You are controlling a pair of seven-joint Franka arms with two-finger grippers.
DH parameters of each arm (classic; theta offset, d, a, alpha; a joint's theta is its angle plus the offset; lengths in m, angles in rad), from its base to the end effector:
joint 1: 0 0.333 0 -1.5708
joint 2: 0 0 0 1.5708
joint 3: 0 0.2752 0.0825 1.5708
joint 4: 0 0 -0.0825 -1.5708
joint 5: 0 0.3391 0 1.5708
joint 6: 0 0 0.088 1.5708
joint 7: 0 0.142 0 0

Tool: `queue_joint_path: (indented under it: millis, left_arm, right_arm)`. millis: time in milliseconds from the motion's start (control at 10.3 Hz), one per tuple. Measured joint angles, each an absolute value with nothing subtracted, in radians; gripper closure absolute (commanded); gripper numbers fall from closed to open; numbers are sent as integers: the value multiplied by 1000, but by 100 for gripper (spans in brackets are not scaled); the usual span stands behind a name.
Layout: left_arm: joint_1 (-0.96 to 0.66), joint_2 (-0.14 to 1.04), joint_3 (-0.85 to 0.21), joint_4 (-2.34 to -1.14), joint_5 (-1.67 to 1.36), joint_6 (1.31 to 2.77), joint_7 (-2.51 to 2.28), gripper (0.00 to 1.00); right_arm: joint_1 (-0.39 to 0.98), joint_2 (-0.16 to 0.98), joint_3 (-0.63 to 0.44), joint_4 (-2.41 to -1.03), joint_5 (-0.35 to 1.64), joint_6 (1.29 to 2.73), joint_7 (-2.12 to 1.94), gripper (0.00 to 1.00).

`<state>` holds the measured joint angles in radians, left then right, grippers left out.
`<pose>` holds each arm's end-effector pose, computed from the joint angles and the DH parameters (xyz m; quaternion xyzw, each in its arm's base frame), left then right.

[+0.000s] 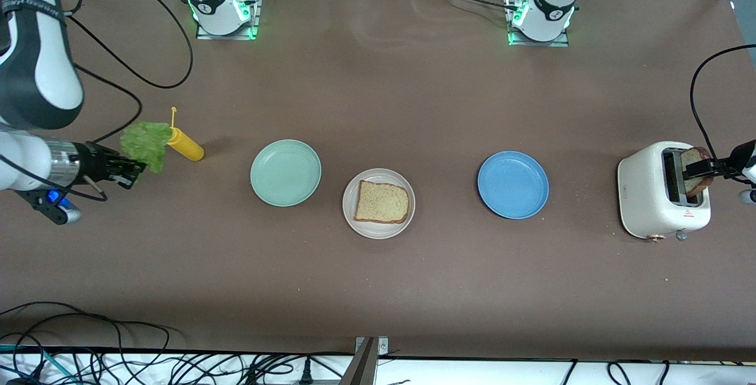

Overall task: Make sandwich on beige plate with both arms
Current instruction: 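Lift the lettuce with the right gripper while the left gripper holds above toaster, then carry the lettuce over the toast on the beige plate with the right gripper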

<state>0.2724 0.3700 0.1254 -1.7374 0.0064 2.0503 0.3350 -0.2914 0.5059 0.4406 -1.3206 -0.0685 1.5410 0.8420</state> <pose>0.5451 0.2253 0.3121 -0.9990 -0.0262 0.0345 0.0141 0.5963 0.0378 0.3885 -0.9285 0.3444 0.1389 0.0069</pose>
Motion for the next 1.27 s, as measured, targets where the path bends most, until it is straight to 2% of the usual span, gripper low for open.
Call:
queue_joint_path:
  millis: [487,779,1265]
  left_arm:
    - [271,362,116,-1748,6,2050,335,0]
    - [271,360,116,-1750,6,2050,335,0]
    - [270,360,115,-1750,6,2050,335,0]
  right_arm:
    - [-122,586,459,-1318,37,1778,1398,100]
    - [2,675,459,-1318,38,1997,1664,100]
    - [138,801,457,-1315,39,2260,1905,100]
